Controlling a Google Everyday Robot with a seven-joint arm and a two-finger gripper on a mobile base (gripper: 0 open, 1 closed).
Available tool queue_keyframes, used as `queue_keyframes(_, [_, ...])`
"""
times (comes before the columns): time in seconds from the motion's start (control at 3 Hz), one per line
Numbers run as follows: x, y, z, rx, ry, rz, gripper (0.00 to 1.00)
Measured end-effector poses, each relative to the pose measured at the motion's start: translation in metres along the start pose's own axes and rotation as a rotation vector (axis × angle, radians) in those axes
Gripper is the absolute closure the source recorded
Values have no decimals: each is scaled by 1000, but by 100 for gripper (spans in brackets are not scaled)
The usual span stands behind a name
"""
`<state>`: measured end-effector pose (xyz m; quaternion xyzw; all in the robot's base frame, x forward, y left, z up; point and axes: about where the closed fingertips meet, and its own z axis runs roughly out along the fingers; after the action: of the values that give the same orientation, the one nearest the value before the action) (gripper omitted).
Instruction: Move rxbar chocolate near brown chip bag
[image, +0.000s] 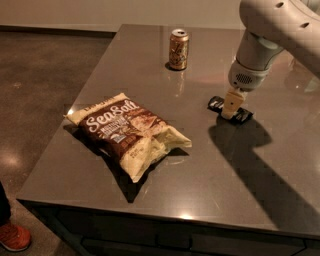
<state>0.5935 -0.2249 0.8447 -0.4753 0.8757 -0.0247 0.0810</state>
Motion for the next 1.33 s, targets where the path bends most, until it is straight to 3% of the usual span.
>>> queue_keyframes(0.33, [0,0,-1,0,0,0,95])
queue_keyframes(1.0, [-44,58,-19,-80,-81,-173,100])
queue_keyframes(1.33, [-84,97,-20,-155,-133,-287,97])
